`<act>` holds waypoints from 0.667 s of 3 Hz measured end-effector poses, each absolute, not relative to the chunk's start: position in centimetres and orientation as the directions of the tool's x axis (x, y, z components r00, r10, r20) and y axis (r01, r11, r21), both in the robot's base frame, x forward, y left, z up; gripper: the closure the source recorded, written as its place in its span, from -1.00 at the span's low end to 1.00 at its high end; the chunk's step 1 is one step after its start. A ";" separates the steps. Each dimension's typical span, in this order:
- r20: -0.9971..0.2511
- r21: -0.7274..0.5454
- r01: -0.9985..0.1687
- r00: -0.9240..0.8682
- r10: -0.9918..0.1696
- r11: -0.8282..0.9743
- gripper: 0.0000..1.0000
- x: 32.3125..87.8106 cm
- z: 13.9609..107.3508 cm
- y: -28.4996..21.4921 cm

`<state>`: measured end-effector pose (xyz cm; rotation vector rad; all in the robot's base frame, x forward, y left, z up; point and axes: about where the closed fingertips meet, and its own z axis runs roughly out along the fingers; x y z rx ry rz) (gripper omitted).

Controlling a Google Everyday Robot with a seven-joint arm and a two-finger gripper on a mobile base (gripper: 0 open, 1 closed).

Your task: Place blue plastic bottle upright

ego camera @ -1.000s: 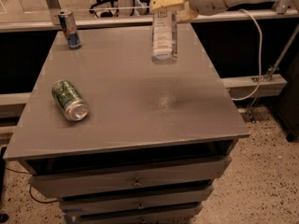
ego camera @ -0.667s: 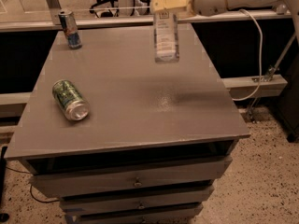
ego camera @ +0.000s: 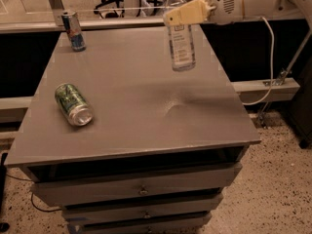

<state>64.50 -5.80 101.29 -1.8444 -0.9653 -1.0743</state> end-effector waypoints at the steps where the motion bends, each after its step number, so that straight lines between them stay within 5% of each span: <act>1: 0.931 -0.159 0.906 0.270 0.246 -0.393 1.00 64.5 101.3 -5.6; 2: 0.940 -0.160 0.911 0.258 0.222 -0.381 1.00 64.5 101.4 -5.2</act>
Offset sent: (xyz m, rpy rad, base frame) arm -0.0001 0.0028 0.0036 0.0373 -0.1160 0.0212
